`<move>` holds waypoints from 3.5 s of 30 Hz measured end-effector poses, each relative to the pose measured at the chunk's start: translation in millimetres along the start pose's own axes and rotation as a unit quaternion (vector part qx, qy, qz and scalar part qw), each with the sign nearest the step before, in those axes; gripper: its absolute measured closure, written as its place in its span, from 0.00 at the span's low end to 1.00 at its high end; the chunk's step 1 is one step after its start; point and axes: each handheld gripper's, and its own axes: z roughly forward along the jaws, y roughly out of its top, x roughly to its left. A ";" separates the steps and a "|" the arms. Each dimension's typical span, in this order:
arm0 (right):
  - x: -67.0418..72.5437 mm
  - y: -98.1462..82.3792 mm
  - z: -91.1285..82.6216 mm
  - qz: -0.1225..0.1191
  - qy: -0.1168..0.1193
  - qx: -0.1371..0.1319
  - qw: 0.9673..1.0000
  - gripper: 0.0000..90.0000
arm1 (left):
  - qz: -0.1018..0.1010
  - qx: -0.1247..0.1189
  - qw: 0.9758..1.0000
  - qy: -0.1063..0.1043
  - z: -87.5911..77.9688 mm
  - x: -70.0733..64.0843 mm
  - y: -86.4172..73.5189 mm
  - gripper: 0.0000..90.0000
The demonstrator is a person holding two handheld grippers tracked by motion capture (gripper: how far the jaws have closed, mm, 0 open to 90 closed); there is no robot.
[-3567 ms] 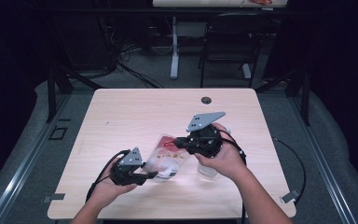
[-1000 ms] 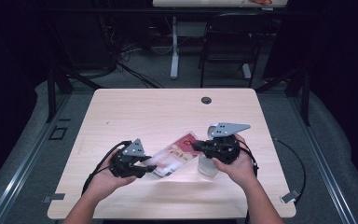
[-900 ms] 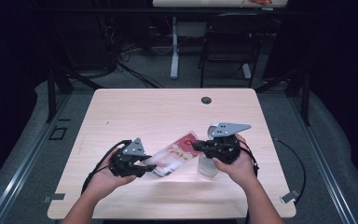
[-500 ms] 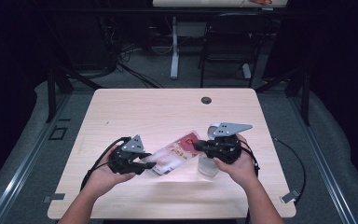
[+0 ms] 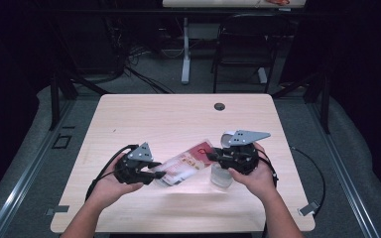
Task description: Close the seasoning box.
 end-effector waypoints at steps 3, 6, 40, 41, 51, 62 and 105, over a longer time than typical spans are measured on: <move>-1.5 0.1 -3.2 0.004 0.003 -0.006 1.000 0.85 | 0.002 0.002 1.000 -0.001 -0.5 0.8 0.4 0.74; -3.1 -0.2 -6.1 0.006 0.000 -0.006 1.000 0.86 | -0.001 0.001 1.000 -0.002 -0.4 1.2 0.4 0.74; -9.1 -4.4 -11.8 0.005 -0.010 -0.002 1.000 1.00 | 0.000 -0.008 1.000 -0.004 -14.2 8.7 18.5 0.77; -9.4 -4.2 -11.8 0.005 -0.012 0.000 1.000 1.00 | 0.000 -0.007 1.000 -0.005 -14.6 9.1 19.5 0.77; -9.6 -4.5 -12.5 0.012 -0.016 0.003 1.000 1.00 | 0.003 -0.006 1.000 -0.006 -18.1 12.7 26.7 0.79; -10.3 -9.4 -13.2 0.020 -0.015 -0.008 1.000 1.00 | 0.006 0.000 1.000 -0.005 -18.3 13.2 31.2 0.83; -13.0 -16.2 -8.2 0.029 -0.018 0.002 0.999 0.99 | 0.022 0.024 0.999 -0.009 -31.0 16.9 56.4 0.90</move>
